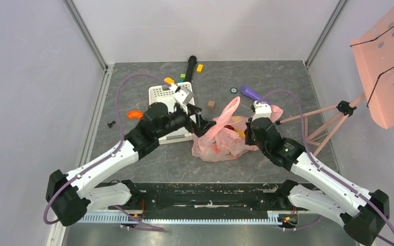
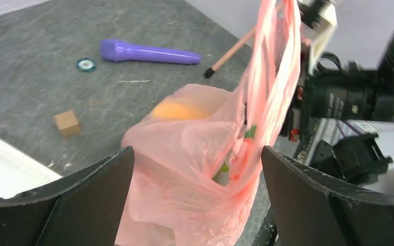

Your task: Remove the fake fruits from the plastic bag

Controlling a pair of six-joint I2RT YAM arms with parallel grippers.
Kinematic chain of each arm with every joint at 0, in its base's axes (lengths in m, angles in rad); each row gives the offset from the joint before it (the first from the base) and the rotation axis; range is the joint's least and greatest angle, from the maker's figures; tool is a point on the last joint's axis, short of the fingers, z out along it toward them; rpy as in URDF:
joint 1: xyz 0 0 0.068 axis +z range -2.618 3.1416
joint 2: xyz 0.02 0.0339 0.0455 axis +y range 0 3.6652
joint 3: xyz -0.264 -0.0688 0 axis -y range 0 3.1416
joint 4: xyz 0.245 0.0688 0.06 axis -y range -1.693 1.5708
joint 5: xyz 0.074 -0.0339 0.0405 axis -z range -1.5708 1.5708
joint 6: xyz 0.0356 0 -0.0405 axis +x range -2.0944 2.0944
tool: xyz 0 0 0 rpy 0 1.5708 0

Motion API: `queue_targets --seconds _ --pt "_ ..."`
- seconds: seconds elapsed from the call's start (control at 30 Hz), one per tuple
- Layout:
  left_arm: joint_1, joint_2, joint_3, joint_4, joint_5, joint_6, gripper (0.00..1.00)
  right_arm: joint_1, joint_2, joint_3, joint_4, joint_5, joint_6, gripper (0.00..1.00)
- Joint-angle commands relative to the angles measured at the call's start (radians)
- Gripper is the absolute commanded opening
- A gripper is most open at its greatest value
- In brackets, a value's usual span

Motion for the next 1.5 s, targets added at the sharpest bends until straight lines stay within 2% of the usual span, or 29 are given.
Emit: queue_targets --seconds 0.0,0.17,0.3,0.43,0.5,0.6,0.8,0.93,1.07,1.17,1.3,1.37,1.47 --pt "-0.002 0.006 0.194 -0.384 -0.221 -0.01 1.0 -0.005 -0.015 0.004 0.056 -0.023 -0.019 0.0" --pt "0.006 -0.017 0.316 -0.665 -0.453 -0.031 1.0 -0.005 -0.017 0.011 0.061 -0.036 -0.028 0.0" --pt "0.034 -0.055 0.334 -0.747 -0.572 -0.053 1.0 -0.005 -0.024 0.006 0.066 -0.039 -0.028 0.0" --pt "0.039 -0.106 0.318 -0.744 -0.561 -0.05 1.0 -0.006 -0.024 0.005 0.07 -0.045 -0.032 0.0" --pt "0.04 -0.142 0.281 -0.701 -0.485 0.011 1.0 -0.005 -0.023 0.005 0.07 -0.045 -0.034 0.0" --pt "0.039 -0.197 0.251 -0.646 -0.453 -0.004 1.0 -0.005 -0.024 0.008 0.069 -0.047 -0.037 0.0" --pt "0.039 -0.097 0.407 -0.852 -0.516 0.028 1.0 -0.005 -0.026 0.017 0.068 -0.055 -0.041 0.0" --pt "0.042 -0.048 0.493 -0.958 -0.564 -0.126 1.0 -0.006 -0.027 0.02 0.068 -0.061 -0.042 0.0" --pt "0.07 -0.1 0.46 -0.928 -0.498 -0.121 1.0 -0.005 -0.032 0.017 0.068 -0.063 -0.043 0.0" --pt "0.102 -0.126 0.475 -0.915 -0.38 -0.102 1.0 -0.005 -0.032 0.019 0.065 -0.064 -0.044 0.0" --pt "0.107 -0.177 0.448 -0.81 -0.278 -0.073 1.0 -0.005 -0.035 0.022 0.063 -0.065 -0.042 0.0" --pt "0.107 -0.149 0.493 -0.824 -0.286 -0.091 1.0 -0.005 -0.038 0.022 0.063 -0.066 -0.039 0.0" --pt "0.107 -0.066 0.599 -0.852 -0.123 -0.043 1.0 -0.005 -0.04 0.022 0.065 -0.076 -0.029 0.0"
